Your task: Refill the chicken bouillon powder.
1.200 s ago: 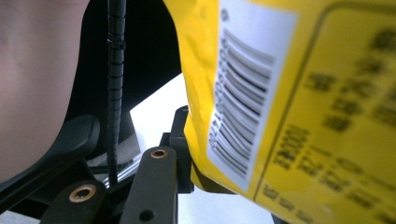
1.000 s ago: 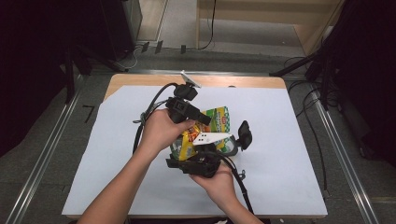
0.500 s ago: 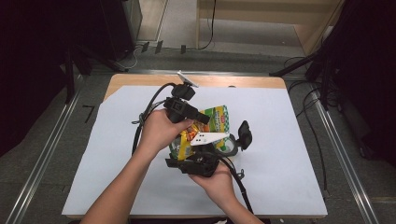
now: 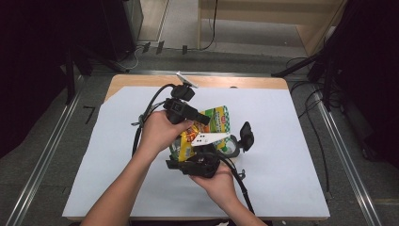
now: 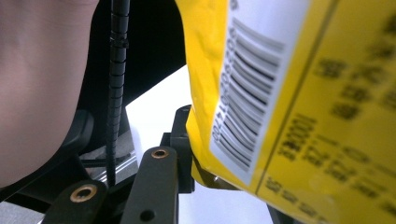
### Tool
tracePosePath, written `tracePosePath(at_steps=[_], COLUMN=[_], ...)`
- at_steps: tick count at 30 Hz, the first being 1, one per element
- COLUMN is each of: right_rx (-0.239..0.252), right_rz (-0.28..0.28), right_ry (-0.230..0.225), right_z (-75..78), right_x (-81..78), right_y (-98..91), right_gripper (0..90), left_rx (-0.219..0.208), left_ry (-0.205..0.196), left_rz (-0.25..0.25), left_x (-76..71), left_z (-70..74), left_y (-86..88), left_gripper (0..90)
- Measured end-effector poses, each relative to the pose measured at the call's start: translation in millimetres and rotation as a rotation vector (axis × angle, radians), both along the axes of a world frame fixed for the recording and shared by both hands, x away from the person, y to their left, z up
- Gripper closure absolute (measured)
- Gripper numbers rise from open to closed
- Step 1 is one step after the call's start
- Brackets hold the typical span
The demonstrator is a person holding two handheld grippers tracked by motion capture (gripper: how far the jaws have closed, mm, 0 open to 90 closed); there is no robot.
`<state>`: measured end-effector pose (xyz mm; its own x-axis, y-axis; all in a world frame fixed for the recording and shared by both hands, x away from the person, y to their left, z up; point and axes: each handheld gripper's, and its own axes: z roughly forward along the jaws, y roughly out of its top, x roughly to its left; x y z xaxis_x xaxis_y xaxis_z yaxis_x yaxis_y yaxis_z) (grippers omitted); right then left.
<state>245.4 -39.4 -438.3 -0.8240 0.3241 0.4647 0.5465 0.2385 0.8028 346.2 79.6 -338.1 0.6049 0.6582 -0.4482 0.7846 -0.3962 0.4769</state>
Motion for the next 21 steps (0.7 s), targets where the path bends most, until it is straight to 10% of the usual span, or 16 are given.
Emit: tracePosePath(at_steps=[21], right_rx=[0.005], right_rz=[0.027], right_ry=[-0.008], right_z=[1.1], right_x=[4.3], right_y=[-5.2], right_gripper=[73.2], left_rx=[-0.083], left_ry=[0.005], left_rz=[0.006], left_x=[0.9], left_z=[0.8], left_y=[6.7], left_gripper=[78.4])
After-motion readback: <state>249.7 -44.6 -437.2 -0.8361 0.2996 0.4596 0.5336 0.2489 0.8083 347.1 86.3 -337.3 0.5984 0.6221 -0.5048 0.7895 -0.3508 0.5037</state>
